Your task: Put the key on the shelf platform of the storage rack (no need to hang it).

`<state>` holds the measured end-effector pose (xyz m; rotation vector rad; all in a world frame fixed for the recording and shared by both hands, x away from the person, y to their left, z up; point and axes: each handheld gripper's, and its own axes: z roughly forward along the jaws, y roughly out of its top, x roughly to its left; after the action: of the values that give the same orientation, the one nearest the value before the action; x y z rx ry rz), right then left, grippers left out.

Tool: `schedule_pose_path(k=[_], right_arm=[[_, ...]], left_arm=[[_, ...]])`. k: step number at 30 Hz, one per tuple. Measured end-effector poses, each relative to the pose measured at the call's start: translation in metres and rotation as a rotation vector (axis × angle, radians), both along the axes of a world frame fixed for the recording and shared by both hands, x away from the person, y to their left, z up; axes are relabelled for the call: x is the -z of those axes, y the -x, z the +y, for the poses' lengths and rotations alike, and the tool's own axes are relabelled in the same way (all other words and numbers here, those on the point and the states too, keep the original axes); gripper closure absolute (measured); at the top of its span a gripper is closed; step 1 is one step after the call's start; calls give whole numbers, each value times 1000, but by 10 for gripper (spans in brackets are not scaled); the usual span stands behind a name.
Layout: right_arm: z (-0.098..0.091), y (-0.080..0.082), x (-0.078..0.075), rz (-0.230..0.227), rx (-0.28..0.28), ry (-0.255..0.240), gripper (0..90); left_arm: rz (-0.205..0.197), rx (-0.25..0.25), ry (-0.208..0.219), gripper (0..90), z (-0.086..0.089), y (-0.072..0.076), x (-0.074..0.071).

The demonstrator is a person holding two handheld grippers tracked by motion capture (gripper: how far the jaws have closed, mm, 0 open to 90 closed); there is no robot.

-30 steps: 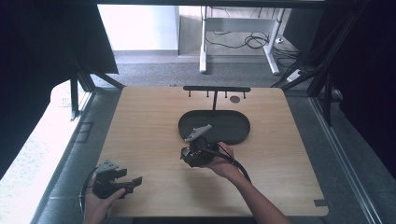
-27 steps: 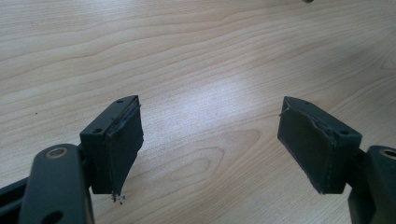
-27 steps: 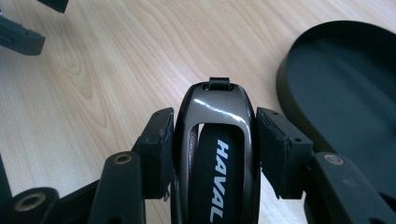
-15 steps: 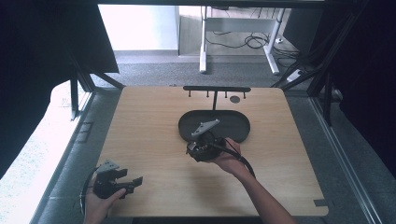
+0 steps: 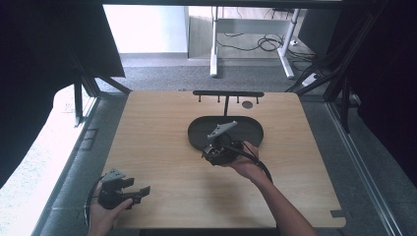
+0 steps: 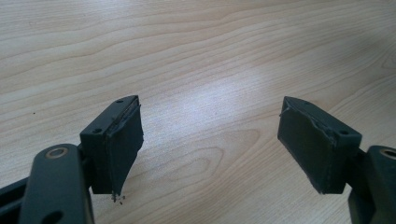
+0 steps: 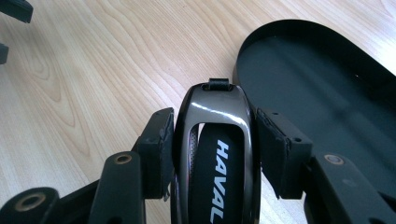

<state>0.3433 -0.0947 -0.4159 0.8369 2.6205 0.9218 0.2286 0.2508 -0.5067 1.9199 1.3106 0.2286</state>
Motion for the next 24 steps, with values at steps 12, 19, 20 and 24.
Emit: schedule_pose_path(k=[12,19,20,24], right_arm=[[-10,-10,-4,5,30,-16,494],[-15,-17,-4,6,51,-18,494],[-17,-19,-5,5,56,-21,494],[-19,-23,-8,2,64,-29,494]], left_arm=[[1,-2,-1,224,0,0,1],[2,3,-3,224,-1,0,1],[2,2,-3,224,-1,0,1],[2,0,-2,224,0,0,1]])
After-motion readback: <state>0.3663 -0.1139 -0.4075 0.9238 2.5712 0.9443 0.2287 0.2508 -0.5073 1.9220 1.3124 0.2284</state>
